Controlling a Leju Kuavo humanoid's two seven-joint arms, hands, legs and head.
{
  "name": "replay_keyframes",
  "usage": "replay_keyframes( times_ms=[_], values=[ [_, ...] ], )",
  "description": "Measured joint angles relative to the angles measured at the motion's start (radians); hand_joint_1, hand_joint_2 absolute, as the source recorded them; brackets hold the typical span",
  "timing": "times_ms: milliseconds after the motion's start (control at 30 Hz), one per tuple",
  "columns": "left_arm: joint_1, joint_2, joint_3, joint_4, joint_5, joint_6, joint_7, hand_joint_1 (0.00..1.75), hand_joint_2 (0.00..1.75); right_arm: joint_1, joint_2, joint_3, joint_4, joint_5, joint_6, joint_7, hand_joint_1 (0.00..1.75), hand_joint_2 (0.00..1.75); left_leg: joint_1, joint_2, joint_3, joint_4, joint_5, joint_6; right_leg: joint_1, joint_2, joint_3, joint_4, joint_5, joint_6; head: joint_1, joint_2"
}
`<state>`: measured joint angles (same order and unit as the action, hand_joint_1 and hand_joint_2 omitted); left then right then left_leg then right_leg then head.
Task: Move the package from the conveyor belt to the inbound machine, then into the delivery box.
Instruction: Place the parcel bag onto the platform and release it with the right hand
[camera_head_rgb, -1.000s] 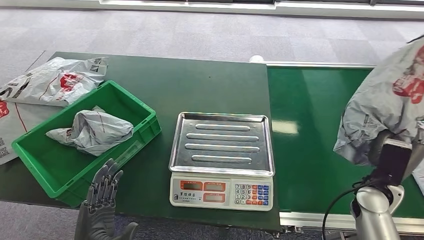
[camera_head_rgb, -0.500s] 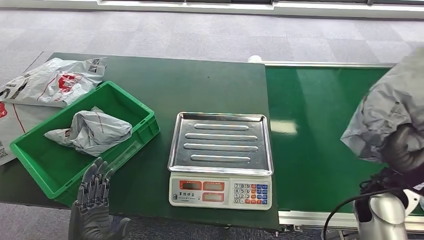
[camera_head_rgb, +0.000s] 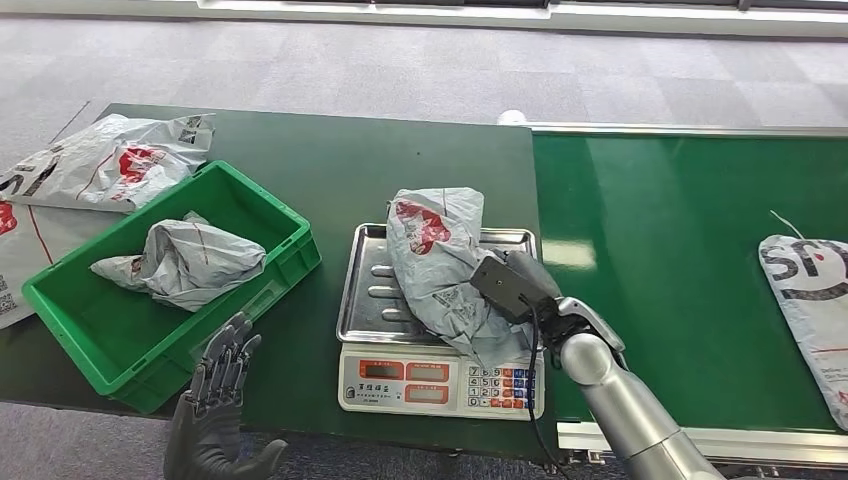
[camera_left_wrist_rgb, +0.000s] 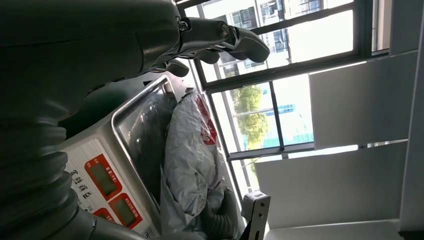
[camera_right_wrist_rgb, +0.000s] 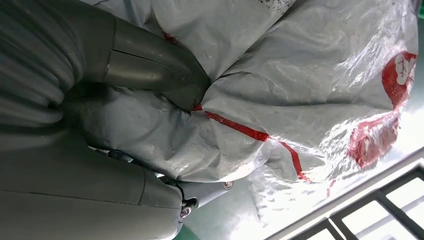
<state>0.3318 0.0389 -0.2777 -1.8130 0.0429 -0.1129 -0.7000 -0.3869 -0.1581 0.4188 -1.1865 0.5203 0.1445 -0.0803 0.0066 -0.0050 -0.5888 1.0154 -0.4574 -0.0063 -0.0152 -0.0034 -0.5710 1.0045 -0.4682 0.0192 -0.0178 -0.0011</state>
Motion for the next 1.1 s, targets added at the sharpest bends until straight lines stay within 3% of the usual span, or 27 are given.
replay_keyframes(
  times_ms=[333, 900, 1033, 1100],
  values=[
    [0.001, 0.006, 0.0, 0.015, 0.001, 0.002, 0.0, 0.0, 1.75, -0.026, 0.05, 0.043, 0.066, 0.042, 0.018, -0.029, 1.75, 1.75, 0.0, 0.0, 0.0, 0.0, 0.0, 0.0, 0.0, 0.0, 0.0, 0.0, 0.0, 0.0, 0.0, 0.0],
    [0.001, 0.008, 0.0, 0.017, 0.002, 0.002, 0.0, 0.0, 1.75, -0.032, 0.06, 0.052, 0.089, 0.042, 0.018, -0.03, 1.75, 1.75, 0.0, 0.0, 0.0, 0.0, 0.0, 0.0, 0.0, 0.0, 0.0, 0.0, 0.0, 0.0, 0.0, 0.0],
    [0.001, 0.008, 0.0, 0.017, 0.002, 0.003, 0.0, 0.0, 1.75, -0.032, 0.065, 0.052, 0.091, 0.063, 0.009, -0.05, 0.0, 1.75, 0.0, 0.0, 0.0, 0.0, 0.0, 0.0, 0.0, 0.0, 0.0, 0.0, 0.0, 0.0, 0.0, 0.0],
    [0.001, 0.008, 0.0, 0.017, 0.002, 0.008, 0.0, 0.0, 1.75, -0.032, 0.075, 0.052, 0.091, 0.094, -0.014, -0.053, 0.0, 1.75, 0.0, 0.0, 0.0, 0.0, 0.0, 0.0, 0.0, 0.001, 0.0, 0.0, 0.0, 0.0, 0.0, 0.0]
  ],
)
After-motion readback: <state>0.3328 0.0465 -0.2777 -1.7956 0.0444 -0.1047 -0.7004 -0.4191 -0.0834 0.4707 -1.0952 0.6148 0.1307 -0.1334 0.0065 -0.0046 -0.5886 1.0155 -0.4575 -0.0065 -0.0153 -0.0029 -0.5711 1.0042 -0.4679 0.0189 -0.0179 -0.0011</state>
